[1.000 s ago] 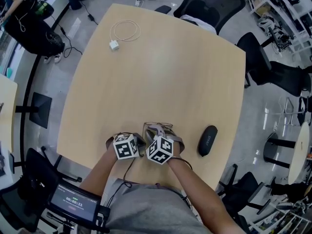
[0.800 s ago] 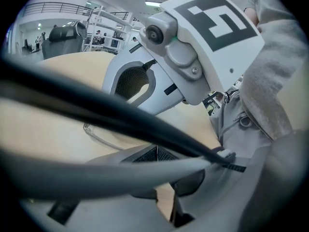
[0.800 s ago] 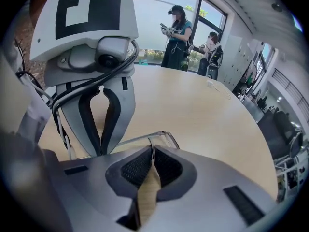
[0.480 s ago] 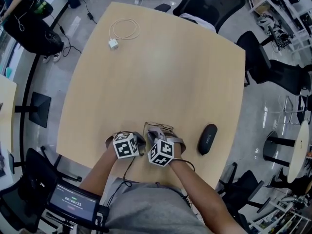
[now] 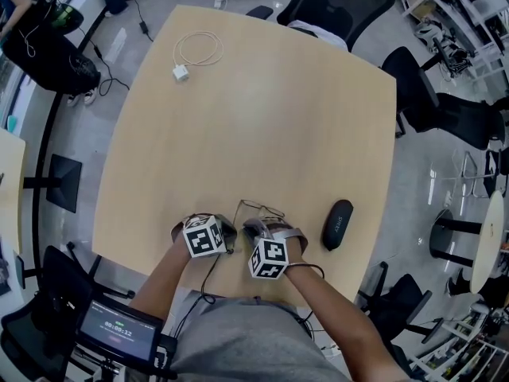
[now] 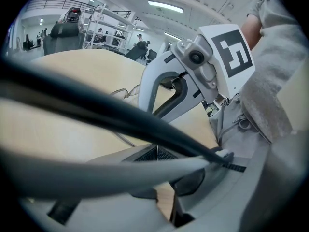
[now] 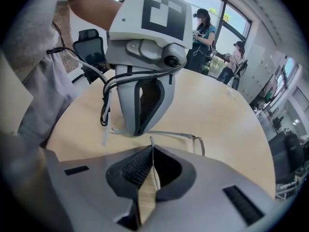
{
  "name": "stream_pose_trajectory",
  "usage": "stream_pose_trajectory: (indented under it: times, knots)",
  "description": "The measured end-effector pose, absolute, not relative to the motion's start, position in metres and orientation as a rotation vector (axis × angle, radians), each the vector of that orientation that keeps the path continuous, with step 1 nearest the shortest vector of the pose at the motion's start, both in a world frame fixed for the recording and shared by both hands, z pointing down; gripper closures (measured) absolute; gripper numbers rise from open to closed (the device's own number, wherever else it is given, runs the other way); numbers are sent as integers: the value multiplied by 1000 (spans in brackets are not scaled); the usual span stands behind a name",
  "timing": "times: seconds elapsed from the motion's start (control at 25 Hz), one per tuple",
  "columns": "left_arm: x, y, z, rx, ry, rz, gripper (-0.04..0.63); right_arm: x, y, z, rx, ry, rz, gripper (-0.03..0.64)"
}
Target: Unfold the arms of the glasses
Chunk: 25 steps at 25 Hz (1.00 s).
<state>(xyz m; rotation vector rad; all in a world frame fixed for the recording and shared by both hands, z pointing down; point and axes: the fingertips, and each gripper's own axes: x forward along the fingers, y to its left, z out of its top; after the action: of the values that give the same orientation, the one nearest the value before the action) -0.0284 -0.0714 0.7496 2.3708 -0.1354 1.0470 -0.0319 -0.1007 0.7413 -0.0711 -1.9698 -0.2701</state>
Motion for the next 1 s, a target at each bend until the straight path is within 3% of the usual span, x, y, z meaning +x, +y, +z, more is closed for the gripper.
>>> stream_pose_trajectory:
  times: [1.0]
  knots:
    - [-29,-74,750,2352,-186,1023,588,32,-43,738,-366,-1845,-417,603]
